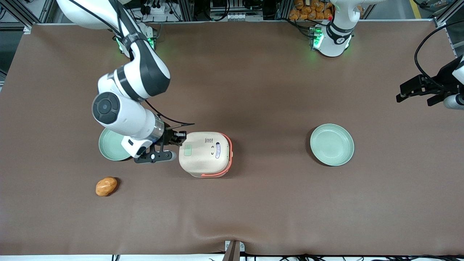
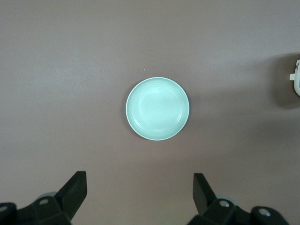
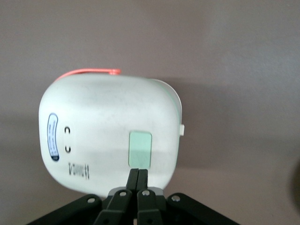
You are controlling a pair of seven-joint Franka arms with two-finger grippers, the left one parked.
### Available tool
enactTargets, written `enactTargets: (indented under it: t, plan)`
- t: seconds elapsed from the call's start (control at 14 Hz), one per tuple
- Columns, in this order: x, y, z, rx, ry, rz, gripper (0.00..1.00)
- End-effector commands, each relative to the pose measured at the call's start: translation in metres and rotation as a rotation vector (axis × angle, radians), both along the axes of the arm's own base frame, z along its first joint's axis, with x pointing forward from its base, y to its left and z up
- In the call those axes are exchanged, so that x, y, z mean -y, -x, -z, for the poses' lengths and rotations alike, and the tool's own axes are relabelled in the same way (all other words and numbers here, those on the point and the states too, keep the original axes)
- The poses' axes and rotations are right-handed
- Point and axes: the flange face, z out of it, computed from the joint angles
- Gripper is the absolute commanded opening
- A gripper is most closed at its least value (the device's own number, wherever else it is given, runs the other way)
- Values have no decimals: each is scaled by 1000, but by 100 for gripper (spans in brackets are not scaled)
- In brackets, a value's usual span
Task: Press rice cooker button with right arm
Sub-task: 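Press down on the rice cooker's lid button with the closed right gripper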
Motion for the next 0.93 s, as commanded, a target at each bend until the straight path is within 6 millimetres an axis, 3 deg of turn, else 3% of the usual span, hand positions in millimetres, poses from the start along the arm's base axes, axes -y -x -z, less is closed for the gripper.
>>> enactTargets:
  t: [0.0, 0.21, 0.86]
  plan:
    - [-17, -7, 9, 32, 22, -36, 0]
    - [-36, 4, 12, 66, 110, -97, 0]
    - [-33, 4, 38, 31, 132, -100, 0]
